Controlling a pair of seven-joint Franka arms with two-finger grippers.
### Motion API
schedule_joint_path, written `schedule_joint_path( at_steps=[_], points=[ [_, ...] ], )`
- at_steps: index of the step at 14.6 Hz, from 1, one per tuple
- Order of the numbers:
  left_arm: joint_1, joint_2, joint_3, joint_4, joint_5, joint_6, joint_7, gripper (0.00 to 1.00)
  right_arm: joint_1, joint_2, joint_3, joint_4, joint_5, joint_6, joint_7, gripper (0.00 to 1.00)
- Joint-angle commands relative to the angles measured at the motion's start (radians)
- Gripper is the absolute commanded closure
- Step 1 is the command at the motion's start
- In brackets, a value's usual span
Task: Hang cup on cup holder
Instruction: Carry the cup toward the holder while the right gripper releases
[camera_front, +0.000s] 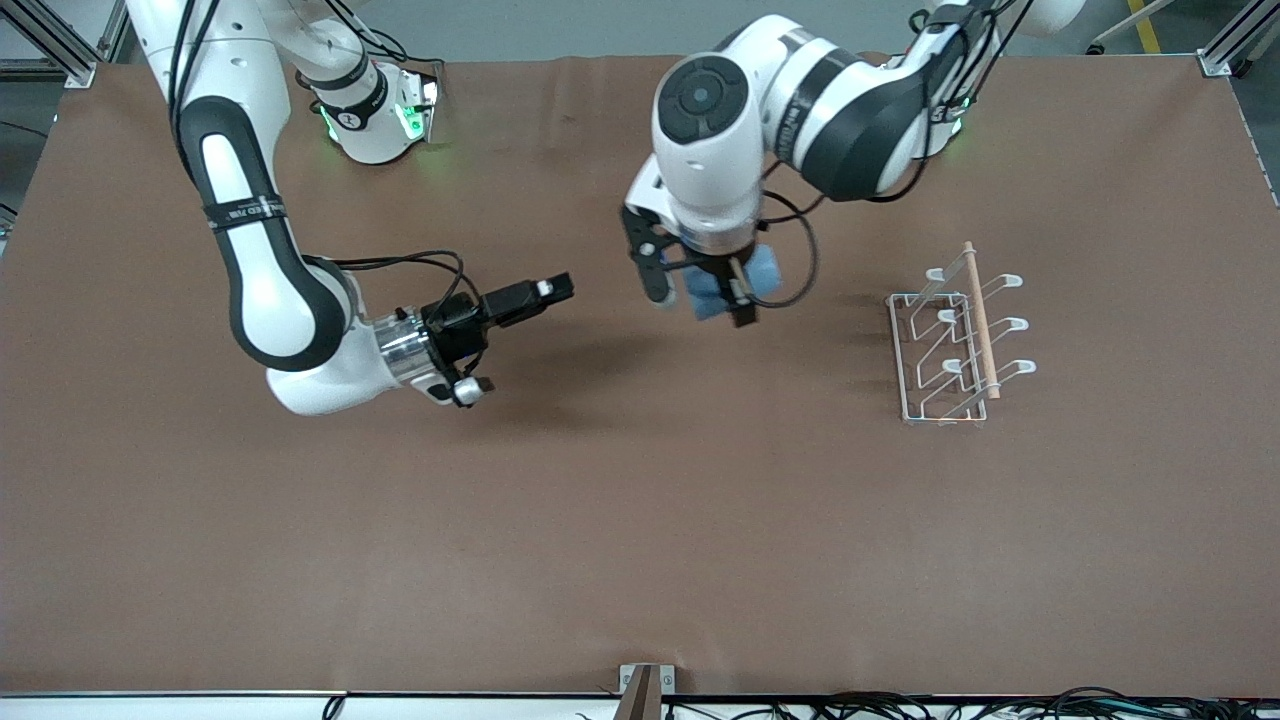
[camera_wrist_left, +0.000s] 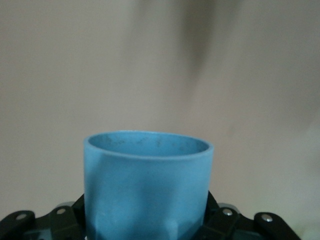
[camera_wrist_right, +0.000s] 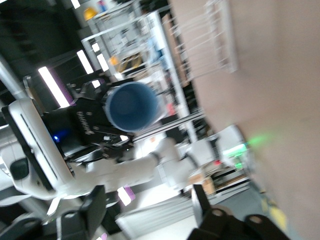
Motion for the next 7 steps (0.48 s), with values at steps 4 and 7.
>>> schedule_joint_path(
  at_steps=[4, 7],
  points=[
    [0.057, -0.011, -0.002, -0.032, 0.322, -0.286, 0.144, 0.64, -0.038, -0.148, -0.103, -0.073, -0.478, 0.296, 0.000, 0.00],
    [0.059, -0.010, -0.002, -0.135, 0.536, -0.344, 0.146, 0.64, -0.038, -0.203, -0.216, -0.076, -0.682, 0.322, 0.000, 0.00]
  ],
)
